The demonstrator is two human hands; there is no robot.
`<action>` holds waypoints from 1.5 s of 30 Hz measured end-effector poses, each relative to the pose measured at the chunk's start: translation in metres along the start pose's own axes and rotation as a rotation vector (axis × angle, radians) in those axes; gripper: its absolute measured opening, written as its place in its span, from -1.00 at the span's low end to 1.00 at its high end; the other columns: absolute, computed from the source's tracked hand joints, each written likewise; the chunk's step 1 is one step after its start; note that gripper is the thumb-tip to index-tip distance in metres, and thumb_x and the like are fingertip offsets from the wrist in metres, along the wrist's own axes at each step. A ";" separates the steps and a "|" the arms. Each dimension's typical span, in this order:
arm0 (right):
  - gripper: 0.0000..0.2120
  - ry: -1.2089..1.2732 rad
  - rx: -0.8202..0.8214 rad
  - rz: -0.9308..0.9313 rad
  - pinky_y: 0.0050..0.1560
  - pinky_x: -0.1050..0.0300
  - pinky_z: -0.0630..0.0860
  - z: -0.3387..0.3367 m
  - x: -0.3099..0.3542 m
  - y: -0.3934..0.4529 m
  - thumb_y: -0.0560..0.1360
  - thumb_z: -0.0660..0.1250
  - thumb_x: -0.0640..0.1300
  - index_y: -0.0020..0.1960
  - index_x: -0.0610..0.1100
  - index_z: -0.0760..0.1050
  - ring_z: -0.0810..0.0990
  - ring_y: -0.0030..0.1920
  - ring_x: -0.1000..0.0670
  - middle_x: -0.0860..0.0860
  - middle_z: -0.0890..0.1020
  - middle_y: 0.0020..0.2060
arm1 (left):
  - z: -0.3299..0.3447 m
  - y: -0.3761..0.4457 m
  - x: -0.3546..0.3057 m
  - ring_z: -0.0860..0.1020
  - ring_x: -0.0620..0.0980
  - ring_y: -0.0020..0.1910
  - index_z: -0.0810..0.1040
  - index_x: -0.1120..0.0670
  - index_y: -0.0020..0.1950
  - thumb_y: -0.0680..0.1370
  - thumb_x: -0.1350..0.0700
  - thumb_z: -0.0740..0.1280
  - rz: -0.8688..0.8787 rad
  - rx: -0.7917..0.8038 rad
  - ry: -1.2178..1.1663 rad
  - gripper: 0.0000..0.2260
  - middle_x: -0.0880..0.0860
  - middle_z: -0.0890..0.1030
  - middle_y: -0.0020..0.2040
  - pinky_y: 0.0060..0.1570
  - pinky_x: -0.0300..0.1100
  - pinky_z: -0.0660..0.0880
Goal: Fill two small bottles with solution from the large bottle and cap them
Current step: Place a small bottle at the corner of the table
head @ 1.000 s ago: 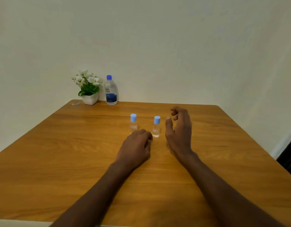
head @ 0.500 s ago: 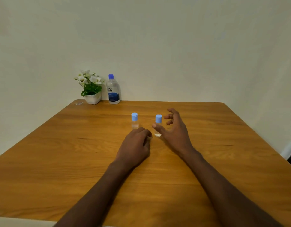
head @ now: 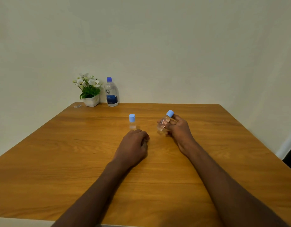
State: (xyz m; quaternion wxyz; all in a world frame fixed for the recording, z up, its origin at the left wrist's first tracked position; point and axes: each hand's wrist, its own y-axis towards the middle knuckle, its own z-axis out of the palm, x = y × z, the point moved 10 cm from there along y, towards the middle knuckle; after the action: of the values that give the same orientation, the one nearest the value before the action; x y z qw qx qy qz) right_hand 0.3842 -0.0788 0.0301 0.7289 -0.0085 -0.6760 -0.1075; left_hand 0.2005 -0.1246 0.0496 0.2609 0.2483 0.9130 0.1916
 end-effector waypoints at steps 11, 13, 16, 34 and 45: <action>-0.63 0.469 -0.067 0.122 -0.26 0.13 0.54 -0.010 -0.011 0.001 0.49 0.52 -0.07 0.25 -0.14 0.60 0.70 -0.04 -0.08 -0.11 0.70 0.02 | 0.015 0.023 0.011 0.60 -0.22 -0.11 0.68 -0.02 0.11 0.61 0.18 0.31 -0.271 -0.123 -0.270 -0.80 -0.14 0.66 -0.04 -0.14 -0.29 0.55; -0.60 0.555 -0.056 0.128 -0.26 0.14 0.58 -0.011 -0.012 0.002 0.46 0.51 -0.07 0.24 -0.18 0.58 0.74 -0.05 -0.11 -0.16 0.65 0.03 | 0.023 0.033 0.002 0.59 -0.22 -0.11 0.69 -0.02 0.12 0.60 0.17 0.30 -0.266 -0.131 -0.295 -0.79 -0.15 0.66 -0.07 -0.17 -0.27 0.54; -0.65 0.632 -0.096 0.158 -0.19 0.13 0.64 -0.016 -0.016 0.003 0.54 0.47 -0.15 0.26 -0.26 0.54 0.75 -0.01 -0.16 -0.18 0.62 0.04 | 0.035 0.048 -0.008 0.58 -0.20 -0.16 0.69 -0.03 0.12 0.58 0.15 0.30 -0.264 -0.133 -0.275 -0.78 -0.17 0.60 -0.17 -0.17 -0.17 0.58; -0.65 0.338 -0.389 0.124 0.03 -0.06 0.71 -0.107 -0.009 0.043 0.52 0.50 -0.26 0.28 -0.13 0.57 0.73 0.07 -0.09 -0.12 0.72 0.11 | 0.090 0.130 -0.008 0.61 -0.01 0.00 0.63 -0.02 0.22 0.58 0.12 0.27 -0.288 -0.068 -0.235 -0.74 -0.04 0.68 0.05 -0.03 -0.05 0.59; -0.57 -0.550 -0.677 -0.087 0.10 0.09 0.56 -0.223 0.017 0.131 0.44 0.60 -0.11 0.27 -0.11 0.60 0.64 0.08 -0.01 0.00 0.68 0.10 | 0.157 0.199 -0.011 0.34 0.16 0.42 0.49 -0.01 0.42 0.59 -0.39 0.12 -0.017 0.201 0.184 -0.40 0.02 0.47 0.43 0.34 0.21 0.34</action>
State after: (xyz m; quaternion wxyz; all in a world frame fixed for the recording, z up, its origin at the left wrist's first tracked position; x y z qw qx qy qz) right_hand 0.6266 0.0116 0.0448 0.4727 -0.2467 -0.7714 -0.3473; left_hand 0.3686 0.0641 0.0247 0.1515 0.2468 0.9497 0.1189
